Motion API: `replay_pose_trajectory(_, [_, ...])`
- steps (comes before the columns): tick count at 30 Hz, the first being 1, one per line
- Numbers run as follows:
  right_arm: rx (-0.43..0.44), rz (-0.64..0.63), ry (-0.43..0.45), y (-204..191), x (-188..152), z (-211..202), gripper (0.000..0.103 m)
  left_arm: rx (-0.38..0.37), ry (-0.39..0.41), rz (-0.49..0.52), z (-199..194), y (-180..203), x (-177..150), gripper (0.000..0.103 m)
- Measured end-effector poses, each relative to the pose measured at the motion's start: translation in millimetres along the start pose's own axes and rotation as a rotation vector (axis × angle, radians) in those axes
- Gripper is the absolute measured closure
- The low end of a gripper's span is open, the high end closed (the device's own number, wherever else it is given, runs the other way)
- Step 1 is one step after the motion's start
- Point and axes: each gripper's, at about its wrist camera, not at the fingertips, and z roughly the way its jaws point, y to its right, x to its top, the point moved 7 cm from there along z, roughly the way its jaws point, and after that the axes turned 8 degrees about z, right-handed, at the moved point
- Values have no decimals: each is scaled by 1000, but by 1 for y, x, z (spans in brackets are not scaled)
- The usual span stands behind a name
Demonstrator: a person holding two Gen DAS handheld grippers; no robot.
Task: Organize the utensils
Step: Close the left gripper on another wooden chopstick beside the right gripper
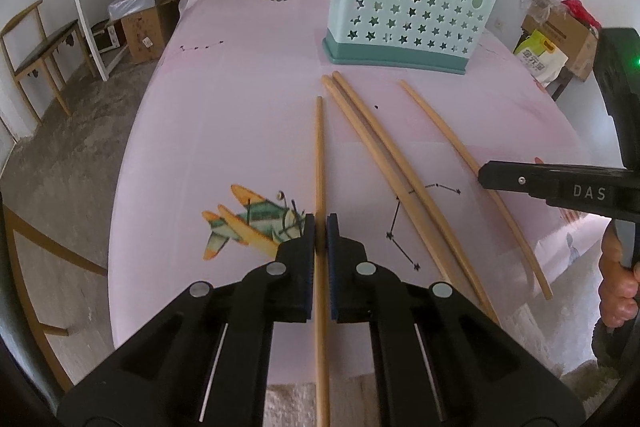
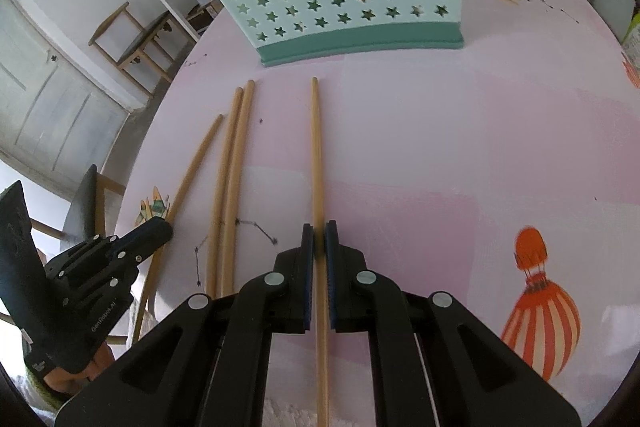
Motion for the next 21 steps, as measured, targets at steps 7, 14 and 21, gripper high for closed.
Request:
replay_pose_trajectory(7, [-9,22,-1,11,-5,-7,97,-28,-2,-18,-4,-4,-4,99])
replay_pose_trajectory(14, [2,1,-25,7,-2,-3,92,-108,12,-76,-4,-7,-3,88])
replay_pose_trajectory(21, [-39,-102,-11,-13,7,7,83,-127,2,-60,8,-5,11,85])
